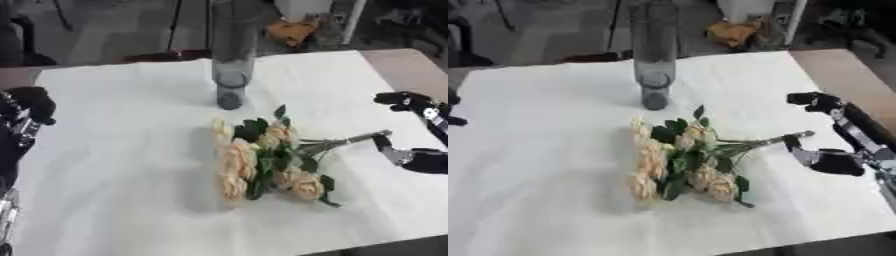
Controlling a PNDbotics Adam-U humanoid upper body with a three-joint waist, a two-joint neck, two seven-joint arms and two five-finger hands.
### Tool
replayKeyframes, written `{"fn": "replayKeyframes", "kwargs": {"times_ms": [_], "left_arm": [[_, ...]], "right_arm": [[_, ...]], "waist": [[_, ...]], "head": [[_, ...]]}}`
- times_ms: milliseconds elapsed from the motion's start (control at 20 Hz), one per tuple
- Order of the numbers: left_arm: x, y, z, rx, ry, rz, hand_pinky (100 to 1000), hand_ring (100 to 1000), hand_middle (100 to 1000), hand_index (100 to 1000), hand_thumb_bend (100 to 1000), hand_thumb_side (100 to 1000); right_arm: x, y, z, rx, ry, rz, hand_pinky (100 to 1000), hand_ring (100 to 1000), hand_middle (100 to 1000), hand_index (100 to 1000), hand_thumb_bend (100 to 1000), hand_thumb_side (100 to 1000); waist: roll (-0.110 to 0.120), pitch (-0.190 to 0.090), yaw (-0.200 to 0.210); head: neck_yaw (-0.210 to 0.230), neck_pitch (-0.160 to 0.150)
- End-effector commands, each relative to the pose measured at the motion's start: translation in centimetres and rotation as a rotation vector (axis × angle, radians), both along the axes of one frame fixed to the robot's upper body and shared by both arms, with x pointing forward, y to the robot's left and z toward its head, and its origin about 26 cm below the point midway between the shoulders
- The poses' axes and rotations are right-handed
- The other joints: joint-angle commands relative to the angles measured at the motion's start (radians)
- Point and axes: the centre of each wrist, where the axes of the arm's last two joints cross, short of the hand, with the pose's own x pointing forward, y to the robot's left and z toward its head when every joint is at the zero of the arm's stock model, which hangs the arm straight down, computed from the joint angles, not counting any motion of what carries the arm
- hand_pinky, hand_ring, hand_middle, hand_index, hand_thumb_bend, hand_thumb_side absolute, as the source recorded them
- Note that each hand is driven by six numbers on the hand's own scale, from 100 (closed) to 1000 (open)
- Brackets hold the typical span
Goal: Arrange flowers into the vase.
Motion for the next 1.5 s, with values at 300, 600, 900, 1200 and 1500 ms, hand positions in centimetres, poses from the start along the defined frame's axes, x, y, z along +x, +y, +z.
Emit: {"fn": "replayKeyframes", "kwargs": {"times_ms": [300, 600, 900, 1200, 1500], "left_arm": [[0.0, 0.1, 0.5, 0.014, -0.014, -0.008, 564, 748, 643, 673, 951, 610], [0.0, 0.1, 0.5, 0.014, -0.014, -0.009, 564, 747, 643, 672, 952, 609], [0.0, 0.1, 0.5, 0.014, -0.012, -0.010, 564, 747, 643, 672, 952, 609], [0.0, 0.0, 0.5, 0.014, -0.012, -0.012, 564, 746, 643, 672, 952, 609], [0.0, 0.0, 0.5, 0.014, -0.011, -0.013, 565, 746, 643, 672, 951, 608]], "right_arm": [[0.9, -0.4, 0.9, -0.125, -0.033, 0.009, 852, 893, 840, 930, 251, 161], [1.0, -0.5, 0.8, -0.138, -0.031, 0.011, 851, 892, 841, 928, 259, 161], [2.0, -0.5, 0.4, -0.196, -0.012, 0.020, 851, 892, 842, 926, 267, 160], [2.7, -0.1, 0.2, -0.231, -0.013, 0.044, 850, 892, 843, 924, 272, 158], [3.1, 0.2, 0.1, -0.265, -0.015, 0.066, 849, 891, 844, 922, 278, 158]], "waist": [[-0.005, -0.007, 0.004], [-0.005, -0.008, 0.005], [-0.004, -0.010, 0.006], [-0.003, -0.011, 0.009], [-0.002, -0.012, 0.015]], "head": [[-0.008, 0.004], [-0.011, 0.005], [-0.023, 0.008], [-0.028, 0.007], [-0.029, 0.006]]}}
